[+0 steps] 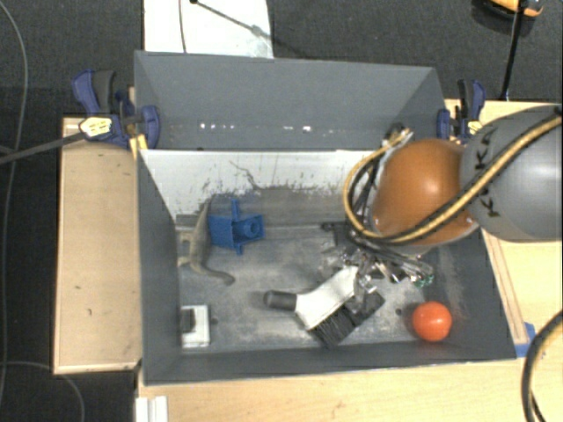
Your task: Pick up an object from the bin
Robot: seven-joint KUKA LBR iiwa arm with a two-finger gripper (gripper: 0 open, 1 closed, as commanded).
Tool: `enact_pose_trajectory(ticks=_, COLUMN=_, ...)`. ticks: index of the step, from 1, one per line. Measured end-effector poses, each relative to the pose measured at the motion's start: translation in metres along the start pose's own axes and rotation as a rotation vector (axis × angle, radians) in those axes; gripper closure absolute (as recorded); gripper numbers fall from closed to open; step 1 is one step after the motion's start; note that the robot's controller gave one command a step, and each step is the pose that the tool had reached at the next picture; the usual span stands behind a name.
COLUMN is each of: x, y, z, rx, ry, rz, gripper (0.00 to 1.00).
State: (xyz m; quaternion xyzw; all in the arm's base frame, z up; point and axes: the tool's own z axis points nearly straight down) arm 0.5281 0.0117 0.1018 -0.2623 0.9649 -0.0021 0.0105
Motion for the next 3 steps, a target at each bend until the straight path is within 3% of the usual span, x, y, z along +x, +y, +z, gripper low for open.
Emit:
enact_pose_trajectory(ticks=1, x=-0.002, y=0.018, z=-0.156, rx=0.001, ry=-0.002, rz=-0.024, gripper=1.00)
enact_pose_trajectory(ticks=2, x=-0.001, y=0.018, z=-0.154, rx=-0.001, ry=0.003, rz=-0.023, gripper=1.00)
enact_pose_trajectory(ticks=3, x=0.014, y=0.021, z=-0.175, rx=-0.006, ry=0.008, rz=-0.125, gripper=1.00)
